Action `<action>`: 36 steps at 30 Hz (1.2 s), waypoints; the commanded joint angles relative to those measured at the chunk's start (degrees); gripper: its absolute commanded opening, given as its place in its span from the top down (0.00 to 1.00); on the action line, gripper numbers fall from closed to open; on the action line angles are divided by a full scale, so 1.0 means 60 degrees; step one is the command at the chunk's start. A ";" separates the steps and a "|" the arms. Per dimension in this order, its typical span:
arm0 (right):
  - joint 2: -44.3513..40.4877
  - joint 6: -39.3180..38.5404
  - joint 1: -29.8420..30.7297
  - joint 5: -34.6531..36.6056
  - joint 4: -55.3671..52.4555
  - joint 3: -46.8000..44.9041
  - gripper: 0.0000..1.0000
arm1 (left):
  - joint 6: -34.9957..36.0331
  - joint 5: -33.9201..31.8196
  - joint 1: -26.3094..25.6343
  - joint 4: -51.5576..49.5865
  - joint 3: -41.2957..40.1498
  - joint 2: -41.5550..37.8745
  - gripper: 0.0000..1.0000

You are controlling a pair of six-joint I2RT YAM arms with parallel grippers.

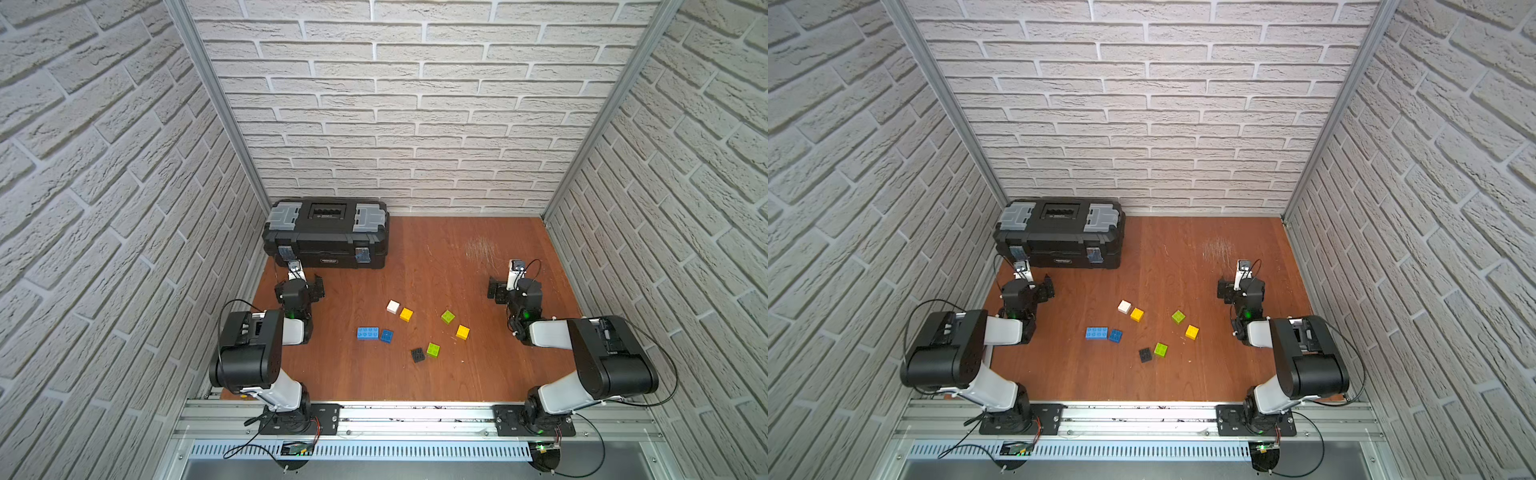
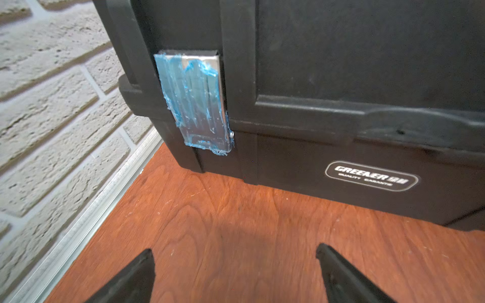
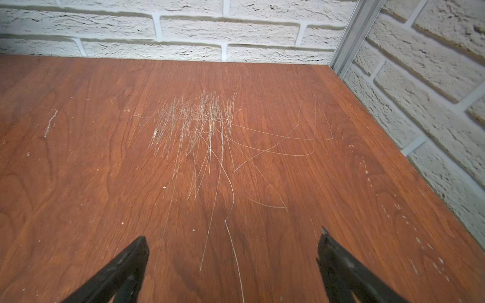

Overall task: Assemble the number 4 with lego
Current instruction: Pick up the lego brick from the center of the board.

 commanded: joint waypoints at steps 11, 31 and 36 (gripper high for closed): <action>-0.0148 -0.0044 0.0060 -0.0071 0.0335 0.0052 0.00 | 0.0020 0.0026 0.0043 0.0295 -0.0016 -0.0029 0.02; -0.3441 0.2683 0.0345 0.0216 -0.9854 0.4745 0.00 | -0.0579 -0.2335 -0.0219 -0.4667 0.1974 -0.2208 0.02; -0.3041 0.6189 -0.0252 -0.2850 -1.1242 0.4593 0.01 | -0.4062 -0.2825 -0.0244 -0.9390 0.4036 -0.4080 0.10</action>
